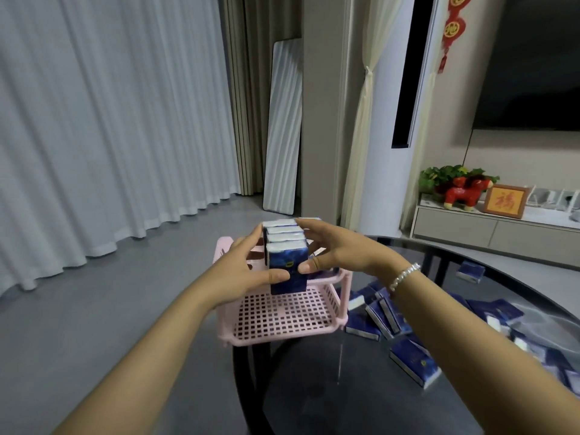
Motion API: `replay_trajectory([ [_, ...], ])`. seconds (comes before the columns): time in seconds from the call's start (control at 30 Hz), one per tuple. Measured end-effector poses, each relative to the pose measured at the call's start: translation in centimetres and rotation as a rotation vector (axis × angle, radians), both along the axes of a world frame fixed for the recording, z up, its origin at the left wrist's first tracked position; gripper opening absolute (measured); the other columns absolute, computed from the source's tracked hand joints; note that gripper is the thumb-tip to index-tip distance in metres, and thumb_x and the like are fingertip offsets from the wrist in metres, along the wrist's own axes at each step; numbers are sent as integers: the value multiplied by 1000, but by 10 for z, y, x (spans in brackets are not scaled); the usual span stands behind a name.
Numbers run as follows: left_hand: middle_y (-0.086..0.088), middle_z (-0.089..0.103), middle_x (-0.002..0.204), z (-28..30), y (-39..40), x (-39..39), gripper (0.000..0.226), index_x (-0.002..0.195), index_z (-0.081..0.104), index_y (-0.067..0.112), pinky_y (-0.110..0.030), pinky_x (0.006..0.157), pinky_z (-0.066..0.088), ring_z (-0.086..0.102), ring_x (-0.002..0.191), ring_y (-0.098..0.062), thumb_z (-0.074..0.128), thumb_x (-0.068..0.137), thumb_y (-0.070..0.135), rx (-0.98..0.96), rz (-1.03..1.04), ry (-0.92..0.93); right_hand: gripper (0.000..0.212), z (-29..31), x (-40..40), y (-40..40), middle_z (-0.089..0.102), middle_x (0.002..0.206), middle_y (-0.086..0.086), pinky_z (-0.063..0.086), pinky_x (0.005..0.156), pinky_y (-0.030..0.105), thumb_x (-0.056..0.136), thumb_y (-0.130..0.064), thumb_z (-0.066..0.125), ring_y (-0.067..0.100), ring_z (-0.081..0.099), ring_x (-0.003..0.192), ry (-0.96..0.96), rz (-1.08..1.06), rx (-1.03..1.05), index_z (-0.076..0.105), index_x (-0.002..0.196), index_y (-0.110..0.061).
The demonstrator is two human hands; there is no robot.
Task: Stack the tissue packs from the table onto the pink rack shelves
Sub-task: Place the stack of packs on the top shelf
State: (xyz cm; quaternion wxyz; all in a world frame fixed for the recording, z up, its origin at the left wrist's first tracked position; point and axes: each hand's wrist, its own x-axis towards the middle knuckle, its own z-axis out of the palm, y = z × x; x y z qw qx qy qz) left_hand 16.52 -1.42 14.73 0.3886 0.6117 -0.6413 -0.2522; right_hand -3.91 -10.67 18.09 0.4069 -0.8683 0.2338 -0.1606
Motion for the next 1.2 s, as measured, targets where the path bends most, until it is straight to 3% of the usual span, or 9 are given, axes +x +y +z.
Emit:
replay_trajectory([
  [0.1, 9, 43, 143, 12, -19, 27, 117, 144, 25, 49, -40, 109, 39, 47, 128, -10, 81, 44, 69, 29, 38, -21, 81, 12, 29, -21, 50, 137, -10, 50, 95, 33, 74, -18, 78, 15, 62, 105, 34, -5, 11, 32, 140, -27],
  [0.2, 9, 45, 141, 23, -34, 43, 93, 140, 29, 45, -29, 105, 38, 46, 125, -8, 83, 65, 42, 48, 48, -29, 104, 13, 58, -45, 47, 141, -3, 40, 107, 39, 65, -29, 83, 15, 51, 121, 90, -47, -4, 20, 147, -25],
  [0.33, 12, 47, 128, 21, -57, 61, 87, 146, 21, 35, -23, 95, 37, 47, 117, -8, 76, 79, 22, 114, 29, -27, 96, 8, 84, -74, 46, 141, 3, 29, 109, 28, 70, -18, 81, 15, 38, 132, 165, -75, 3, 22, 145, -20],
  [0.43, 10, 47, 129, 10, -75, 67, 87, 147, 20, 32, -19, 89, 37, 48, 114, -8, 75, 80, 20, 166, 27, -35, 88, 3, 97, -89, 46, 138, 1, 30, 104, 23, 71, -12, 80, 14, 39, 129, 234, -100, -25, 28, 141, -17],
  [0.53, 15, 46, 120, -3, -91, 68, 83, 147, 26, 23, -16, 85, 38, 46, 109, -5, 75, 80, 18, 208, 25, -52, 93, -4, 107, -101, 38, 142, 4, 30, 109, 31, 65, -28, 83, 20, 34, 132, 362, -181, -157, 30, 141, -20],
  [0.6, 10, 47, 133, -13, -102, 69, 85, 147, 25, 21, -21, 94, 40, 46, 112, -7, 76, 79, 21, 227, 25, -71, 94, -8, 110, -106, 29, 144, 5, 29, 108, 36, 64, -37, 83, 24, 25, 133, 451, -232, -249, 30, 141, -26],
  [0.83, 2, 18, 158, -30, -117, 70, 112, 152, -6, 27, -32, 108, 38, 38, 135, -16, 77, 77, 30, 249, 61, -124, 101, -15, 112, -108, 10, 155, -5, 20, 114, 43, 70, -46, 75, 23, 8, 141, 548, -216, -362, 16, 148, -22],
  [1.03, 5, 12, 158, -33, -117, 65, 106, 151, -7, 34, -29, 103, 36, 35, 136, -18, 73, 81, 33, 236, 64, -233, 58, -15, 105, -105, 18, 155, -13, 14, 115, 44, 90, -47, 52, 23, 12, 141, 523, -124, -437, 32, 143, -35],
  [1.2, -2, 23, 155, -29, -117, 65, 105, 150, -10, 35, -31, 104, 36, 39, 133, -21, 70, 83, 36, 306, 56, -293, 56, -20, 104, -98, 23, 154, -14, 13, 115, 46, 93, -47, 44, 20, 14, 141, 553, -133, -514, 29, 145, -33],
])
